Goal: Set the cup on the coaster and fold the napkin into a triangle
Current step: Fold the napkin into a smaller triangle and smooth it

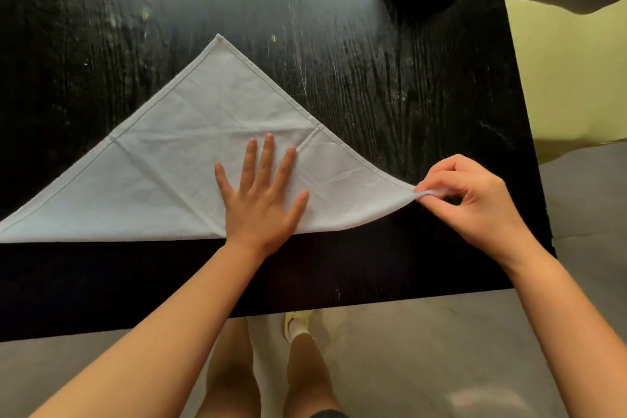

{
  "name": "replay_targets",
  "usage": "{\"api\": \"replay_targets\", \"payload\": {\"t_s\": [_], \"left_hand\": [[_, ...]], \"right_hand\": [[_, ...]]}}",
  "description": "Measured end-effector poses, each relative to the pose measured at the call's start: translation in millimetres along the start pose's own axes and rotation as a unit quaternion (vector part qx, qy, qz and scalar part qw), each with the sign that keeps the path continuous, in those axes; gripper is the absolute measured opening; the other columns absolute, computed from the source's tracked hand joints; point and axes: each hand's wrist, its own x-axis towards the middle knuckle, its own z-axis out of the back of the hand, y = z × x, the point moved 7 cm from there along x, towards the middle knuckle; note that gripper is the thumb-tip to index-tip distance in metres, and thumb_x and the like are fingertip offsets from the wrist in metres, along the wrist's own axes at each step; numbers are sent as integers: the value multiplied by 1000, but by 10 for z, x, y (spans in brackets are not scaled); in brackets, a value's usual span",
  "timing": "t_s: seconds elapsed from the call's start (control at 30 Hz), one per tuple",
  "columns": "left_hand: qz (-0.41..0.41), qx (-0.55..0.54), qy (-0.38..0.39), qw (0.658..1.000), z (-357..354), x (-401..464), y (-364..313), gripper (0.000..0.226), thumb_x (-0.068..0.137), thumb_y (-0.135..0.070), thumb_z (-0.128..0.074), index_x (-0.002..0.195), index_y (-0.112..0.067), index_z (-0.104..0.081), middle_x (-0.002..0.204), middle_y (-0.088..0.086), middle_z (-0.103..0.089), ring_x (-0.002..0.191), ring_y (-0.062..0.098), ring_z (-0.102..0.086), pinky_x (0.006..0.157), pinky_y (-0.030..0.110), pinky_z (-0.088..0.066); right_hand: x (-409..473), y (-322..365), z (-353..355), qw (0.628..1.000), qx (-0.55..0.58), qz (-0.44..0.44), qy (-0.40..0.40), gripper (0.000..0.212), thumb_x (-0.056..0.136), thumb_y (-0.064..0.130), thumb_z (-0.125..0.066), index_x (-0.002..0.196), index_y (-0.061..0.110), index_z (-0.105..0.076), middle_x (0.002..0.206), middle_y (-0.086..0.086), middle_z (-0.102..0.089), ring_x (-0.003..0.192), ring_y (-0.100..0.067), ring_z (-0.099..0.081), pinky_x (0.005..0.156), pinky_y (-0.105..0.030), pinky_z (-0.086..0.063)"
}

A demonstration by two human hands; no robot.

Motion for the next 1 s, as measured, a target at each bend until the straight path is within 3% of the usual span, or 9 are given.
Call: {"api": "replay_targets", "payload": {"t_s": [0.1, 0.17, 0.27, 0.37, 0.47, 0.53, 0.7, 0.83, 1.0], "left_hand": [[0, -70, -20, 997, 100, -64, 77, 66, 88, -56, -15, 146, -32, 7, 156, -2, 12, 144, 13, 14, 111, 50, 17], [12, -77, -33, 996, 146, -161, 201, 67, 91, -53, -17, 147, -28, 8, 157, -2, 11, 144, 13, 13, 111, 47, 18], [51, -38, -4, 998, 94, -321, 433, 70, 89, -56, -10, 146, -26, 16, 156, -4, 18, 142, 11, 19, 111, 46, 21], [54, -43, 21, 997, 17, -445, 543, 71, 87, -60, -3, 145, -24, 19, 155, -5, 19, 140, 7, 24, 112, 44, 22], [36, -125, -2, 991, 56, -528, 570, 71, 91, -61, -3, 148, -20, 9, 157, -2, 5, 144, 8, 12, 115, 43, 13], [42, -158, -29, 986, 105, -576, 620, 69, 93, -58, -6, 149, -20, 7, 158, 1, -1, 145, 11, 5, 116, 43, 7], [40, -182, -47, 981, 142, -631, 644, 63, 96, -49, -16, 148, -24, 9, 159, 5, 0, 145, 15, 0, 116, 43, 2], [17, -150, -27, 988, 99, -647, 642, 63, 96, -46, -20, 149, -26, 7, 158, 0, 6, 145, 17, 3, 114, 48, 1], [-19, -99, -4, 995, 61, -652, 617, 63, 95, -45, -25, 150, -25, -2, 158, -1, -1, 145, 18, -2, 112, 54, -3]], "right_hand": [[229, 124, 126, 988, 151, -35, -8, 17, 77, 4, -71, 81, 21, -70, 89, 5, -69, 85, -13, -65, 77, -22, -51], [446, 310, 158, 974, 226, -28, -7, 17, 79, 1, -68, 82, 18, -69, 81, 11, -71, 79, -3, -65, 72, -14, -51], [834, 724, 126, 965, 259, 32, -4, 11, 82, 1, -66, 85, 11, -66, 74, 18, -68, 76, 2, -63, 70, -11, -49], [1263, 1015, -39, 957, 287, 33, -5, 15, 82, 6, -68, 77, 20, -65, 72, 14, -66, 74, -1, -60, 73, -17, -50], [1683, 1239, -411, 962, 272, 4, 31, 9, 85, 13, -66, 77, 15, -66, 72, 5, -63, 66, 1, -55, 66, -15, -45], [1910, 1362, -699, 968, 243, -9, 62, 16, 88, 19, -63, 81, 6, -68, 71, 0, -63, 63, -2, -53, 62, -15, -45], [2345, 1431, -1168, 979, 184, -37, 76, 25, 89, 28, -60, 85, 4, -68, 83, -15, -69, 71, -20, -59, 76, -36, -52], [2540, 1352, -1314, 991, 113, -58, 53, 16, 82, 31, -64, 88, 17, -67, 87, -4, -69, 91, -24, -65, 98, -53, -44], [2629, 1305, -1330, 996, 69, -63, 13, 14, 81, 38, -63, 81, 24, -66, 78, 6, -65, 89, -18, -62, 105, -50, -32]]}}
